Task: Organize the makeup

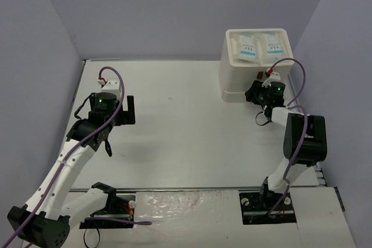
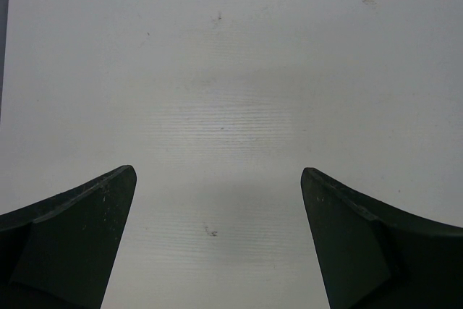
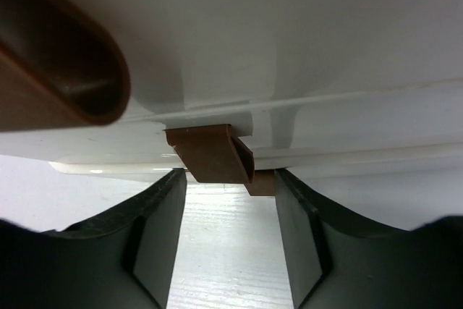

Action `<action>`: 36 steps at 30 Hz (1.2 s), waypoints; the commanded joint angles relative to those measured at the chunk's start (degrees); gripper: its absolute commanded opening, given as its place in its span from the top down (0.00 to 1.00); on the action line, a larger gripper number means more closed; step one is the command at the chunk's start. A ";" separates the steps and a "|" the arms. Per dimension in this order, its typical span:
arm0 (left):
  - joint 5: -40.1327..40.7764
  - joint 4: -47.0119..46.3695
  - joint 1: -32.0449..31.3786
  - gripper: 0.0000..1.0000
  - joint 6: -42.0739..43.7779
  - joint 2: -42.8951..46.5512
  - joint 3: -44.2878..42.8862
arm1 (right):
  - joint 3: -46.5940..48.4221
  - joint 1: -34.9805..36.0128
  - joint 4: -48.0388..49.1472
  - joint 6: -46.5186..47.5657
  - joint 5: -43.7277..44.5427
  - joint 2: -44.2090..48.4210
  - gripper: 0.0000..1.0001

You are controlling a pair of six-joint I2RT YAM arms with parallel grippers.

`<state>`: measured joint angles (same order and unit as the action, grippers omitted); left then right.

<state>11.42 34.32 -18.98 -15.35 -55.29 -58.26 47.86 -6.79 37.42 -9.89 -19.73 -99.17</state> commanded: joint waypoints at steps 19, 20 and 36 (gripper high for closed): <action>-0.26 -4.53 1.14 0.03 0.78 2.65 -0.18 | 2.15 -0.24 11.15 5.02 -5.82 -0.98 0.17; -0.26 -4.60 1.14 0.03 0.92 2.72 -0.11 | 2.15 -0.24 11.57 5.51 -6.31 -1.33 0.16; -0.84 -4.65 1.14 0.03 0.85 2.73 -0.24 | -2.03 -0.24 3.10 6.49 -2.94 12.40 0.03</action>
<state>10.55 32.71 -18.24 -15.18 -53.23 -57.23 46.50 -7.14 40.96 -4.63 -24.54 -98.53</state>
